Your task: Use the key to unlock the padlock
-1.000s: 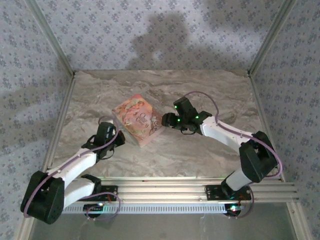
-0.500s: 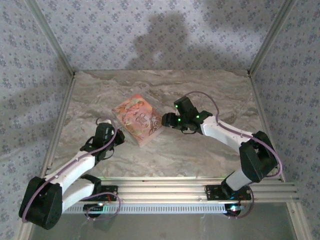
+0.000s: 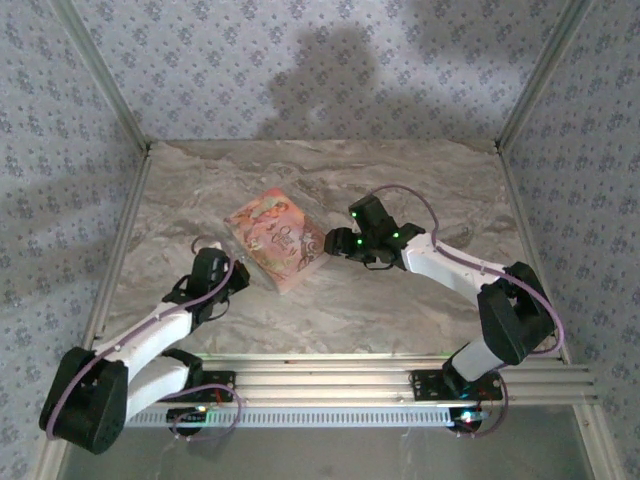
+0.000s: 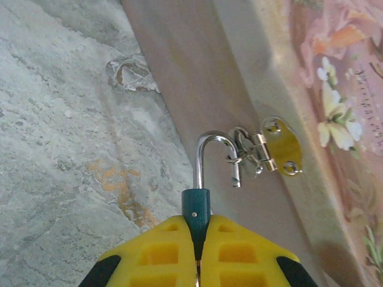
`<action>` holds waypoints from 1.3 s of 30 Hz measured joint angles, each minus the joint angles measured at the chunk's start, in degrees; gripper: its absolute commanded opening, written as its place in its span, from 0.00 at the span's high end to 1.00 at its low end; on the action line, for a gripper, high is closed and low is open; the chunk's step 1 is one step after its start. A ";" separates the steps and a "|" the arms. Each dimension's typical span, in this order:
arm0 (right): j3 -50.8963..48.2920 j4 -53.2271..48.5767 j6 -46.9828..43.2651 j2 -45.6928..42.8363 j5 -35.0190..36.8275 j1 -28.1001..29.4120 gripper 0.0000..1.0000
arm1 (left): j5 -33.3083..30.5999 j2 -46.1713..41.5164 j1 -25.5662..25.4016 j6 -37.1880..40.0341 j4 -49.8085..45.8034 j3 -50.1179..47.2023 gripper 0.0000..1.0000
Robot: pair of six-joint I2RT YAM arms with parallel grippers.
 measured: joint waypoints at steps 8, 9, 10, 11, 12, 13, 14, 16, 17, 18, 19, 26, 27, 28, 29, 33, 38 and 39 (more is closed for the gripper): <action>-0.50 0.02 -0.02 -0.02 -0.02 -0.02 0.41 | 0.26 1.90 0.04 -4.09 3.72 -0.02 1.00; -0.59 0.02 0.00 -0.02 0.00 0.00 0.41 | 0.33 1.88 0.13 -4.72 4.48 -0.02 1.00; -0.63 0.02 0.00 -0.02 -0.02 0.00 0.41 | 0.39 1.88 0.15 -5.40 5.20 0.00 1.00; -0.66 0.00 0.00 -0.02 -0.02 0.00 0.41 | 0.44 1.88 0.24 -6.05 6.03 0.00 1.00; -0.66 0.02 -0.02 -0.02 -0.02 -0.02 0.41 | 0.46 1.88 0.26 -6.64 6.86 -0.02 1.00; -0.66 0.04 0.00 -0.02 -0.02 -0.02 0.41 | 0.46 1.88 0.26 -7.13 7.32 -0.02 1.00; -0.66 0.04 0.00 -0.02 -0.02 0.00 0.41 | 0.46 1.90 0.26 -7.48 7.78 0.00 1.00; -0.66 0.04 0.00 -0.02 -0.09 -0.02 0.41 | 0.39 2.34 0.26 -7.54 8.20 0.00 1.00; -0.66 0.09 -0.02 -0.02 -0.20 -0.02 0.41 | 0.22 2.91 0.35 -7.54 8.46 0.00 1.00; -0.66 0.09 0.00 -0.02 -0.28 0.00 0.41 | 0.17 3.43 0.39 -7.52 8.59 0.00 1.00; -0.66 0.09 0.00 -0.02 -0.44 0.00 0.41 | 0.00 4.17 0.52 -7.52 8.79 0.00 1.00; -0.66 0.13 -0.02 -0.02 -1.03 -0.02 0.41 | 0.17 8.26 1.51 -6.86 10.25 0.07 1.00; -0.66 0.13 -0.02 -0.02 -1.03 0.00 0.41 | 0.22 8.33 1.68 -6.88 10.64 0.07 1.00; -0.66 0.11 -0.02 -0.02 -1.03 0.00 0.41 | 0.24 8.31 1.88 -6.88 10.86 0.07 1.00; -0.66 0.11 -0.02 -0.02 -1.03 0.00 0.41 | 0.24 8.26 2.08 -6.91 11.19 0.07 1.00; -0.66 0.11 -0.02 -0.02 -1.03 0.00 0.41 | 0.20 7.28 2.69 -6.88 11.45 0.68 1.00; -0.66 0.11 -0.02 0.00 -1.07 0.00 0.41 | 1.55 7.69 4.85 -6.93 13.64 1.75 1.00; -0.66 0.11 -0.02 0.00 -1.09 0.00 0.41 | 1.77 8.31 5.31 -6.97 14.29 1.75 1.00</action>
